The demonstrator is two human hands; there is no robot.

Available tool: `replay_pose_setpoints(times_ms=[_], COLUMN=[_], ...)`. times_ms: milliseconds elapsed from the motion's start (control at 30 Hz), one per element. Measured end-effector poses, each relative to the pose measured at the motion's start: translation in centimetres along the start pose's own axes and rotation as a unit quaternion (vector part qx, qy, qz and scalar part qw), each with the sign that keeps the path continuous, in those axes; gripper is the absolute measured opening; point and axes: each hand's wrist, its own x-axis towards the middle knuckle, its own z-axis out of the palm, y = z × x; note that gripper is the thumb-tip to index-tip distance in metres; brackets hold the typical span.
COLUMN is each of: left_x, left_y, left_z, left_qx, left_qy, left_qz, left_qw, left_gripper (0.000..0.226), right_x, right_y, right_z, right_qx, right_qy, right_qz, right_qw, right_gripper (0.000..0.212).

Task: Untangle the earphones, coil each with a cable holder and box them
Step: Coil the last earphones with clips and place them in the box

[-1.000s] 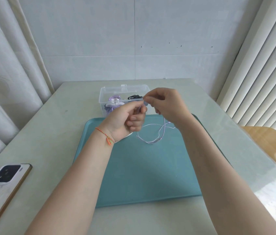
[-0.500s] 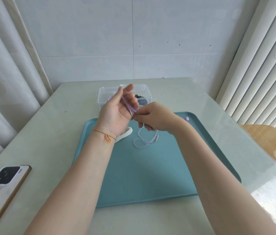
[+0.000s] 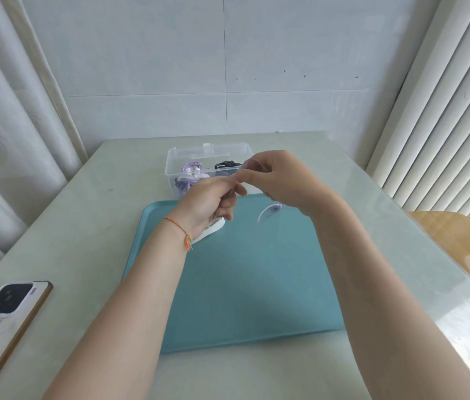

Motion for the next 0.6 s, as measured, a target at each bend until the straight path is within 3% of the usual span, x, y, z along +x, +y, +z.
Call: replay_pose_setpoints(times_ms=[100, 200, 333, 600], left_x=[-0.3, -0.2, -0.2, -0.5], left_y=[0.3, 0.3, 0.4, 0.1], left_z=[0.2, -0.1, -0.4, -0.1], left_qx=[-0.022, -0.087, -0.087, -0.106], left_qy=[-0.066, -0.107, -0.111, -0.089], left_qz=[-0.057, -0.061, -0.053, -0.009], left_qw=[0.996, 0.989, 0.989, 0.990], left_gripper=[0.054, 0.059, 0.046, 0.033], right_x=[0.5, 0.6, 0.3, 0.9], right_y=[0.6, 1.0, 1.2, 1.9], right_z=[-0.1, -0.5, -0.9, -0.1], right_qx=[0.004, 0.036, 0.118, 0.153], right_qy=[0.043, 0.067, 0.042, 0.114], right_qz=[-0.001, 0.022, 0.038, 0.034], right_qw=[0.999, 0.997, 0.991, 0.981], right_gripper=[0.021, 0.019, 0.020, 0.023])
